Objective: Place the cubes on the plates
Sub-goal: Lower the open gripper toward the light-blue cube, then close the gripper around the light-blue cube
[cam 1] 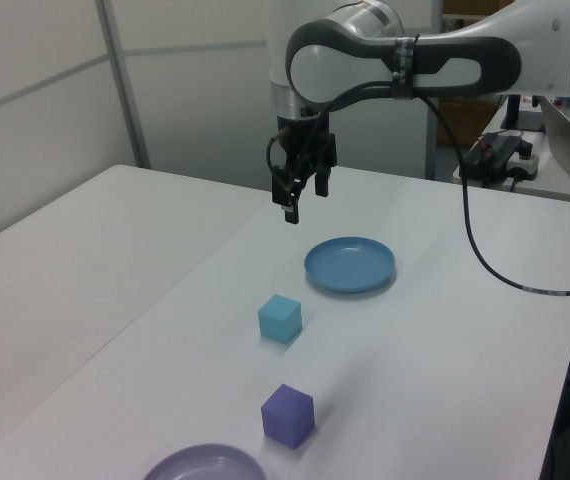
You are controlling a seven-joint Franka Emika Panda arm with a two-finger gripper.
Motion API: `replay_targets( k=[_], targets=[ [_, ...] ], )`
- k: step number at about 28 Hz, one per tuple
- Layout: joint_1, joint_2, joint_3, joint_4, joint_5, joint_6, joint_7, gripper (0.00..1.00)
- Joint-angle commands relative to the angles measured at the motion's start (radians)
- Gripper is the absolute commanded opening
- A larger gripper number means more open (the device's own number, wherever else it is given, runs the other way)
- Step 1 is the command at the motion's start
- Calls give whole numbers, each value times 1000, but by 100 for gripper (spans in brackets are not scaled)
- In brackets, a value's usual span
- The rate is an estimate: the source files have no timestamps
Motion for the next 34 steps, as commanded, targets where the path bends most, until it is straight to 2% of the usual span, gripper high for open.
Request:
replay_targets(
  k=[1, 6, 8, 11, 13, 22, 26, 28, 34],
  targets=[
    [-29, -15, -8, -27, 93, -22, 2, 100],
    [-49, -9, -9, -28, 95, -20, -9, 100],
    [-86, 15, -9, -25, 112, -6, -79, 100],
    [-93, 52, -9, -21, 130, 6, -208, 100],
    [-92, 67, -9, -24, 129, 20, -239, 100],
    [-78, 192, -6, -36, 113, 120, -235, 100],
    [-66, 225, -6, -77, 92, 221, -169, 100],
    [-55, 241, -6, -108, 55, 276, -121, 100],
    [-38, 296, -6, -125, 6, 333, -61, 100]
  ],
)
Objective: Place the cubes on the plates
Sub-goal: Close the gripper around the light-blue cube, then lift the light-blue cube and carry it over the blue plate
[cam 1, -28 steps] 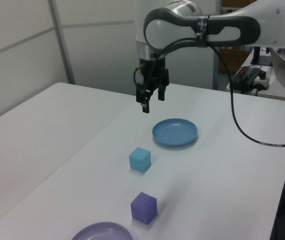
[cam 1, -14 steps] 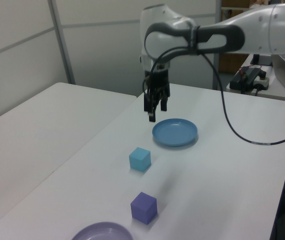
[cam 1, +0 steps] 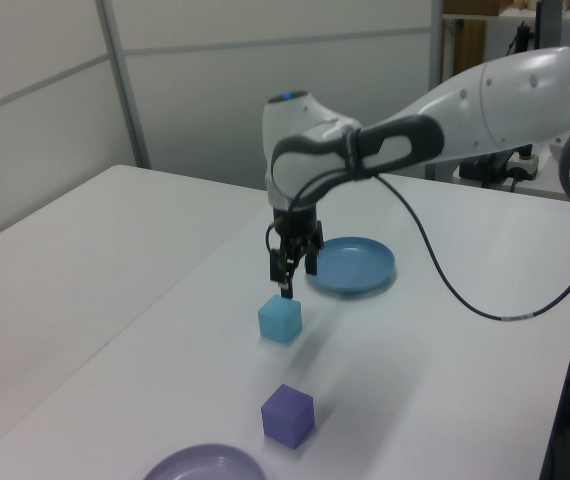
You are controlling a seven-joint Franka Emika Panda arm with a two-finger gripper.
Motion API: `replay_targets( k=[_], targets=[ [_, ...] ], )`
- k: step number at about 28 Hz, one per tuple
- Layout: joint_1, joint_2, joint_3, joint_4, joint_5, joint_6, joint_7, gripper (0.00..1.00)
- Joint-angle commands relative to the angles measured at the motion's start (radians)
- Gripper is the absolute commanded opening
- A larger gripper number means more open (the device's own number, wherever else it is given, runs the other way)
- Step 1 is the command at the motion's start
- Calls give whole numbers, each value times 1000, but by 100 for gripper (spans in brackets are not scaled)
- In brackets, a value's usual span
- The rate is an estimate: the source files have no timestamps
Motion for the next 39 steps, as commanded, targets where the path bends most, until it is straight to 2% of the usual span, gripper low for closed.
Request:
replay_targets(
  k=[1, 13, 14, 17, 18, 19, 21, 23, 27, 28, 33, 39],
  targets=[
    [27, 28, -3, -25, -49, 55, 70, 100],
    [33, 123, -3, -13, -120, 183, 198, 100],
    [36, 128, -3, -13, -126, 184, 201, 93],
    [42, 131, -3, -13, -129, 183, 201, 58],
    [42, 131, -3, -13, -129, 183, 201, 45],
    [41, 131, -3, -11, -127, 183, 196, 27],
    [38, 130, -3, -11, -126, 183, 192, 11],
    [36, 128, -3, 4, -121, 180, 192, 3],
    [30, 99, -3, 15, -113, 167, 195, 3],
    [21, 68, -5, 13, -112, 148, 192, 3],
    [-39, 2, -3, 18, -83, 59, 152, 4],
    [-131, 4, -6, 18, -81, 55, 118, 4]
  ],
)
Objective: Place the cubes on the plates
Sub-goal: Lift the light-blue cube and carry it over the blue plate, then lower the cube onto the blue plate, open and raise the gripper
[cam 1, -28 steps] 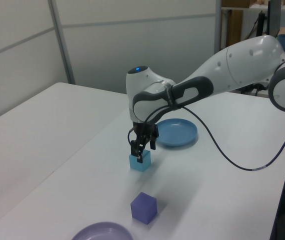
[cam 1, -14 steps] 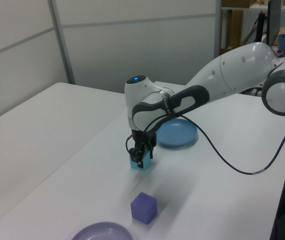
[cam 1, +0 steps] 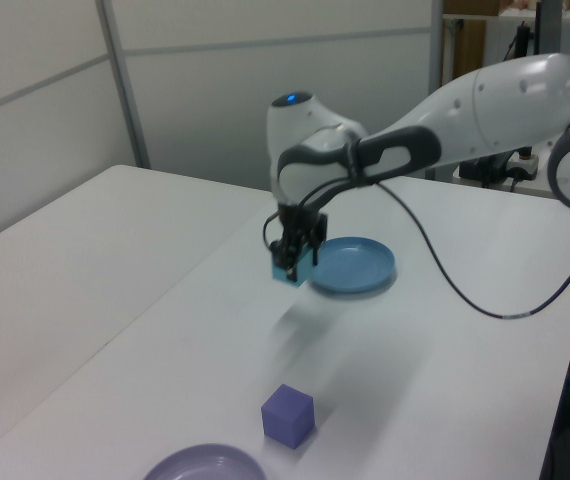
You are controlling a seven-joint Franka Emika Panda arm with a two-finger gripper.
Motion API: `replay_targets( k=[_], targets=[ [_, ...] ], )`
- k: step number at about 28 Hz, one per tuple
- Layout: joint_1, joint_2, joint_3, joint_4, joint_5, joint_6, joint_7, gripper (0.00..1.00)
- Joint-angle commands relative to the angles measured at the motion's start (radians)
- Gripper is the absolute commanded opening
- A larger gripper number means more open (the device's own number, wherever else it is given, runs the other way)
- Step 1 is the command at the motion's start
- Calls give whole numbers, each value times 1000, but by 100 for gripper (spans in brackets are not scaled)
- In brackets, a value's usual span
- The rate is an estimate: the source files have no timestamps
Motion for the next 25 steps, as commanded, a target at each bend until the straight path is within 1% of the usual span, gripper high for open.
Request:
replay_targets(
  k=[1, 3, 4, 8, 10, 12, 14, 19, 21, 22, 23, 24, 25],
  targets=[
    [-84, -14, -1, -27, 22, -6, -43, 4],
    [-116, -13, -1, -29, 20, -4, -68, 4],
    [-137, 1, -1, -29, 20, -2, -96, 4],
    [-167, 20, -1, -29, 20, 2, -112, 4],
    [-194, 43, -1, -27, 20, 11, -112, 6],
    [-213, 49, -1, -27, 19, 25, -114, 6],
    [-219, 63, -1, -27, 19, 50, -115, 6],
    [-219, 66, 0, -27, 25, 60, -115, 8],
    [-219, 67, -1, -27, 25, 62, -115, 15],
    [-219, 70, -1, -27, 25, 62, -115, 21],
    [-219, 78, -1, -27, 22, 64, -115, 42],
    [-219, 83, -1, -27, 19, 64, -115, 51],
    [-219, 86, -1, -27, 16, 64, -115, 55]
  ],
)
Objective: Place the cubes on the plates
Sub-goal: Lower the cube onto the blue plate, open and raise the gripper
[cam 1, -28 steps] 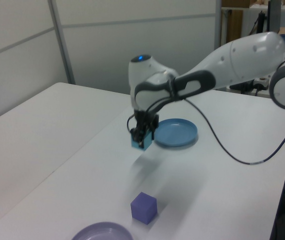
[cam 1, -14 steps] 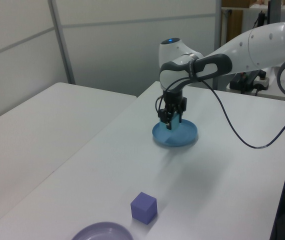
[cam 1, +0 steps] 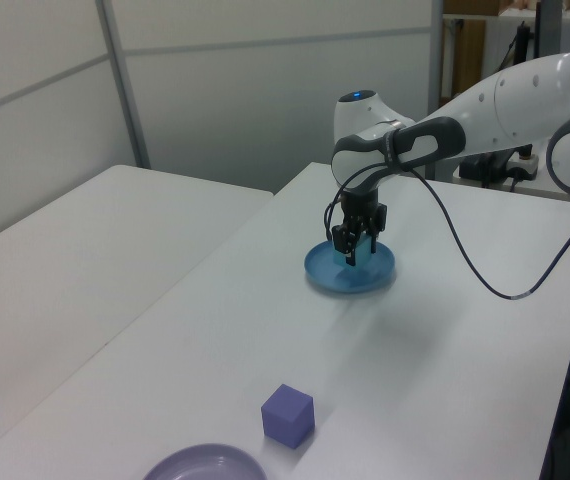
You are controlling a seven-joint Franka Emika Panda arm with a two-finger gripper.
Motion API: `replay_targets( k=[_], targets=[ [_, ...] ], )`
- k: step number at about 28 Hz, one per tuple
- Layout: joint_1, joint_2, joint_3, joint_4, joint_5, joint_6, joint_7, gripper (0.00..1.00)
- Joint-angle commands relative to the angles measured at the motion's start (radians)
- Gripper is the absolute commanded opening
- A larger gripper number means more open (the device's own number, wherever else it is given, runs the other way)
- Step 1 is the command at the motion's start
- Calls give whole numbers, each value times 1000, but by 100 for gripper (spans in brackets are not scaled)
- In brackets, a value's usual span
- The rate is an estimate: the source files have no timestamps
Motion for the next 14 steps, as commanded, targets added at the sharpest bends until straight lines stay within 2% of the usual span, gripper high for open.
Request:
replay_targets(
  k=[1, 2, 3, 7, 11, 14],
  targets=[
    [0, 16, -1, -8, 13, 21, -20, 61],
    [2, 19, -1, -8, 12, 24, -20, 72],
    [3, 17, -1, -8, 12, 38, -16, 100],
    [3, 17, -1, -2, 12, 44, -20, 100],
    [-10, 7, -1, 44, 24, 40, -15, 100],
    [-14, -29, 5, 60, 44, 32, -16, 100]
  ],
)
